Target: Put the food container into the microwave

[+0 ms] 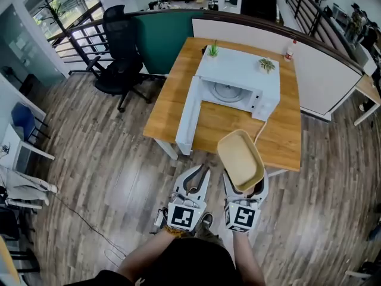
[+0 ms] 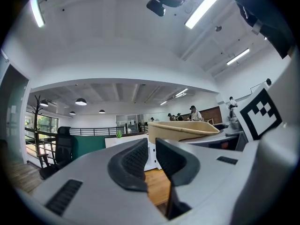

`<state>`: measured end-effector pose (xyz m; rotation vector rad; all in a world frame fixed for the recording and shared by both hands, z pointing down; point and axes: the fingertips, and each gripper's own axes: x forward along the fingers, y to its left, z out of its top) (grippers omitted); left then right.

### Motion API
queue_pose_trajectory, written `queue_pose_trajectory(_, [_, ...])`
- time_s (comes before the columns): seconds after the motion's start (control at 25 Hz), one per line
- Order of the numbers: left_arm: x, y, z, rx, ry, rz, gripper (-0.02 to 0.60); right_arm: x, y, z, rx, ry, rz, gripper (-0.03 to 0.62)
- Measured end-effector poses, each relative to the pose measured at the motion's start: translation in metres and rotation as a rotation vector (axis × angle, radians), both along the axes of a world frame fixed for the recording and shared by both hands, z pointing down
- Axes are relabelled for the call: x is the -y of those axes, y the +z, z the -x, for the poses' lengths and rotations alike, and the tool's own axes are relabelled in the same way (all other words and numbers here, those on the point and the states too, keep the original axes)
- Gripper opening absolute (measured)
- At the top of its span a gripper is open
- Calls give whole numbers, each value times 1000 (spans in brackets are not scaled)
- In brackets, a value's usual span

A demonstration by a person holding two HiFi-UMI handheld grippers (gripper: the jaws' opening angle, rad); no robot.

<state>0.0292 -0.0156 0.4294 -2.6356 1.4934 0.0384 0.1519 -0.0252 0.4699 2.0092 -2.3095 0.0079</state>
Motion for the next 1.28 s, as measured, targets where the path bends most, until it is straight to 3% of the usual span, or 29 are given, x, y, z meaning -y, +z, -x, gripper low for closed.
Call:
queue_pose_trajectory(0.24, [37,9,3,-19,16,12,64,31,4,-3,-54,16,23,540])
queue_pose_trajectory(0.64, [114,-18,3,-130,27,-22,64,98,-8,2,-134,27,55,540])
queue_pose_trajectory(0.76, [134,-25,2,-147,39,-33,64,121,-11,2,-141,27,25,540])
queue_pose_trajectory(1.12, [166,-45,4,-188,98,-65,64,169,-15,10,-176,46,30,540])
queue_pose_trajectory(1.28, [166,-41,-1,-181,128,-61,64,175,0,13,-187,37,95,540])
